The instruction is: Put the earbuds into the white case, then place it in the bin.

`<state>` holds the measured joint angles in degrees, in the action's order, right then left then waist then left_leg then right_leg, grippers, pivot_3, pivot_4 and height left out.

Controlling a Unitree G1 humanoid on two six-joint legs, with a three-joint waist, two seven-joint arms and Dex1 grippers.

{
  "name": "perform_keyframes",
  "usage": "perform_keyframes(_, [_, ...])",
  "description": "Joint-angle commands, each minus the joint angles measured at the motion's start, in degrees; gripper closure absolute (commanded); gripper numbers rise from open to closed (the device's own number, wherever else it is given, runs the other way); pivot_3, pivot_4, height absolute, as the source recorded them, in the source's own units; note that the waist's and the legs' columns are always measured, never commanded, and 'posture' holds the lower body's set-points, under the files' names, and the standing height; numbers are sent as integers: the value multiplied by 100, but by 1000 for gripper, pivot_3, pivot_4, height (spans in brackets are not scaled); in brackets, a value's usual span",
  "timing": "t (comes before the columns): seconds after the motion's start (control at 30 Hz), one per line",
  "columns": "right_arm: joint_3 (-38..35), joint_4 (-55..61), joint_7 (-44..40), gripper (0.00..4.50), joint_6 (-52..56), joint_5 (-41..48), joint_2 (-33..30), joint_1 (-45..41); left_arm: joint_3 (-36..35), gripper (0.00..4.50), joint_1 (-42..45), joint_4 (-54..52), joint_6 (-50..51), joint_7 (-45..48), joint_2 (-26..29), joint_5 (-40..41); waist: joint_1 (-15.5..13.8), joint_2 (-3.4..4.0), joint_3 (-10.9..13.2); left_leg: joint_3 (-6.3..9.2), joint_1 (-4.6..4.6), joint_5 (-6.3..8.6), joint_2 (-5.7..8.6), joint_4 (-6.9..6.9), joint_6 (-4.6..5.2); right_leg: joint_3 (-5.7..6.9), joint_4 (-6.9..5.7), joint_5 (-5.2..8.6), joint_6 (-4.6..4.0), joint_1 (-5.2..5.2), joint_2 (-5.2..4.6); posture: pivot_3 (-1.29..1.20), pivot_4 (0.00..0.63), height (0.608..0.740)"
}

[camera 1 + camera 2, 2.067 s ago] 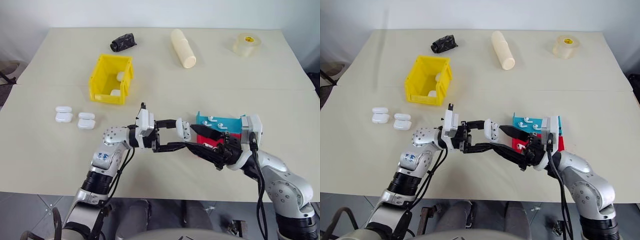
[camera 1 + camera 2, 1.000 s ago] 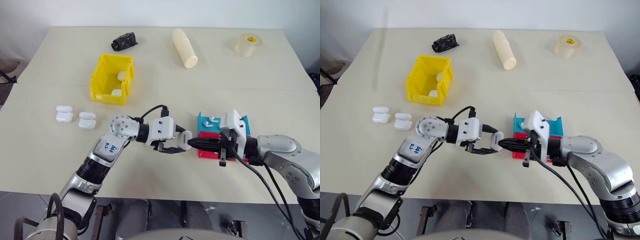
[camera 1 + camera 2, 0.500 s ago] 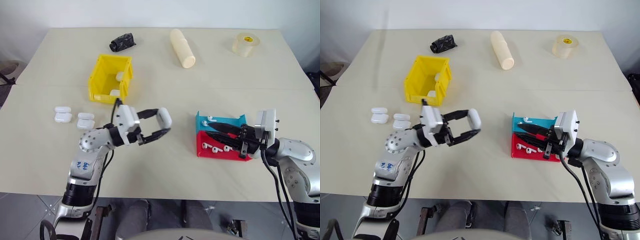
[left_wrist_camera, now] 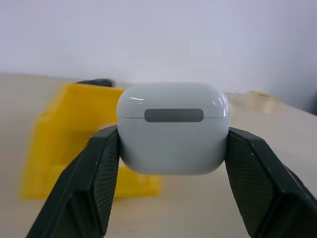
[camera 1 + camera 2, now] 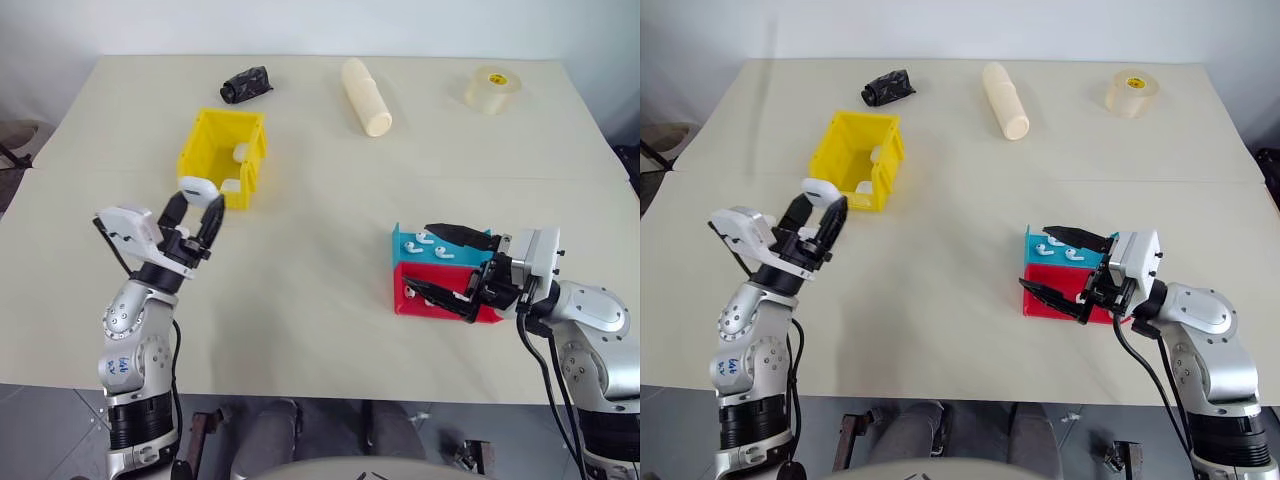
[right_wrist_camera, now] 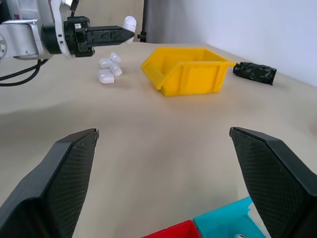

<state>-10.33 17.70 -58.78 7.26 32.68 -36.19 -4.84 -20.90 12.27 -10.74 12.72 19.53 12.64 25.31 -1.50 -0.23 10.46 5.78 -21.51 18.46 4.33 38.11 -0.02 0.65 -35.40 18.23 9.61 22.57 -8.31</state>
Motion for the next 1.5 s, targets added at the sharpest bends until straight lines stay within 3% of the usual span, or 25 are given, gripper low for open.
perform_keyframes(0.03, [-295,94,103,54,-104,-38,-111,124,-55,1703,506,187,232,-466,197,-97,-15,-1,0,1,0,0,1,1,0,0,-1,0,0,0,0,0,150,740])
perform_keyframes(0.37, [-240,256,285,54,34,-49,-130,261,646,1703,2688,2807,651,-203,1132,-828,33,-5,1,-2,1,1,6,-7,0,0,-16,0,0,2,2,0,150,740])
perform_keyframes(0.57, [-207,432,410,54,76,-12,-114,314,828,1703,3160,3753,548,-103,1295,-1096,53,-7,2,-5,0,1,4,-14,-1,2,-17,0,0,10,5,0,150,740])
perform_keyframes(0.7, [-218,403,441,0,35,-32,-96,331,815,410,3141,3710,213,195,1250,-1038,18,-8,2,-4,-1,1,1,-10,-1,2,-18,0,0,8,2,0,150,740])
perform_keyframes(0.73, [-208,378,430,0,16,-41,-98,312,806,21,3061,3590,205,352,1255,-961,15,-8,2,-4,-1,1,2,-9,-1,2,-17,0,0,8,1,0,150,740])
perform_keyframes(0.93, [-183,212,247,0,-20,-30,-188,161,738,21,2152,2303,229,1737,1668,-367,68,-8,2,-5,-1,1,-1,-11,-1,1,-18,0,0,7,-1,0,150,740])
perform_keyframes(1.1, [-216,-172,-242,0,-145,-35,-386,46,477,21,712,1281,-109,3957,2695,341,160,-7,2,-3,0,2,-6,-13,-2,2,-16,1,-2,7,-1,0,150,740])
perform_keyframes(1.23, [-176,-521,-727,0,-386,-87,-512,54,217,21,-173,1013,-748,4999,3181,514,148,-5,2,-2,5,2,-8,-16,-2,1,1,6,-11,5,-5,0,150,740])
perform_keyframes(1.37, [-196,-782,-1216,0,-362,33,-688,29,109,21,-905,649,-1087,4852,3254,166,112,-1,5,2,9,3,-4,-15,0,5,9,6,-11,-7,-13,0,150,740])
perform_keyframes(1.5, [-206,-1014,-1311,0,-466,-19,-663,-107,302,21,-1209,299,-1364,4325,2960,-203,91,0,5,2,10,4,-4,-15,1,4,9,5,-11,-7,-12,0,150,740])
